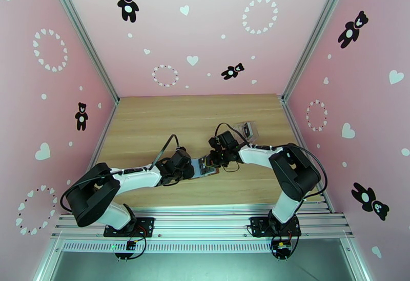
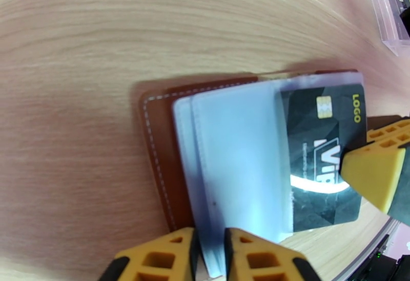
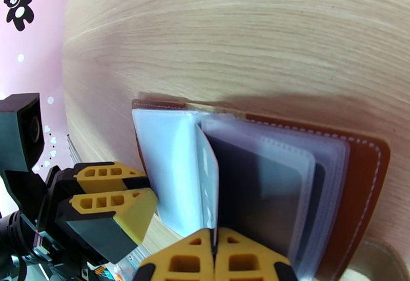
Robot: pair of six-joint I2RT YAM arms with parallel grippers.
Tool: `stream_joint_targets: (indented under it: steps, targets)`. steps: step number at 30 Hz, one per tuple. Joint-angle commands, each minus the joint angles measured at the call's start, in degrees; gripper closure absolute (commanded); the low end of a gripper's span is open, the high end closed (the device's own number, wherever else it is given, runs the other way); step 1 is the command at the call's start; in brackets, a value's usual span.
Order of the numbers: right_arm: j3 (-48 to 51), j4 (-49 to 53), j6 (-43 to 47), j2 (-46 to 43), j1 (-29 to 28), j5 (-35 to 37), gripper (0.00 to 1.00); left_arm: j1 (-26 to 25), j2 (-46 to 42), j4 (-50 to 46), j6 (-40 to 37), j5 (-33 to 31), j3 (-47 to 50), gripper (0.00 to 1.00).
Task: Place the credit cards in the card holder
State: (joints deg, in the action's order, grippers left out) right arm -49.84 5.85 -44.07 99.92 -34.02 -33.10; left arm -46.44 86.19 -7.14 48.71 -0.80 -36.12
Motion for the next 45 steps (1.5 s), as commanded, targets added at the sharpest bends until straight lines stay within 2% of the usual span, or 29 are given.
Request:
stream_joint_targets:
  steps: [1,8,28,45]
  targets:
    - [0.55,3.44,1.00,1.86,-0.13,2.14,1.00,0.20,-1.43,-7.19,-0.60,-2.89,-0.25,0.76]
    - [0.12,3.65,1.27,2.87,-0.08,2.03,1.00,0.22,-0.06,-8.25,-1.16,-2.93,-2.02,0.76]
    - [-0.64,3.42,1.08,4.76,-1.40,1.85,1.00,0.21,2.18,-6.96,-1.19,-2.81,-2.03,0.84]
    - [-2.35,3.80,1.10,6.38,-2.98,1.91,1.00,0.20,2.40,-6.83,-1.25,-2.72,-1.94,0.85]
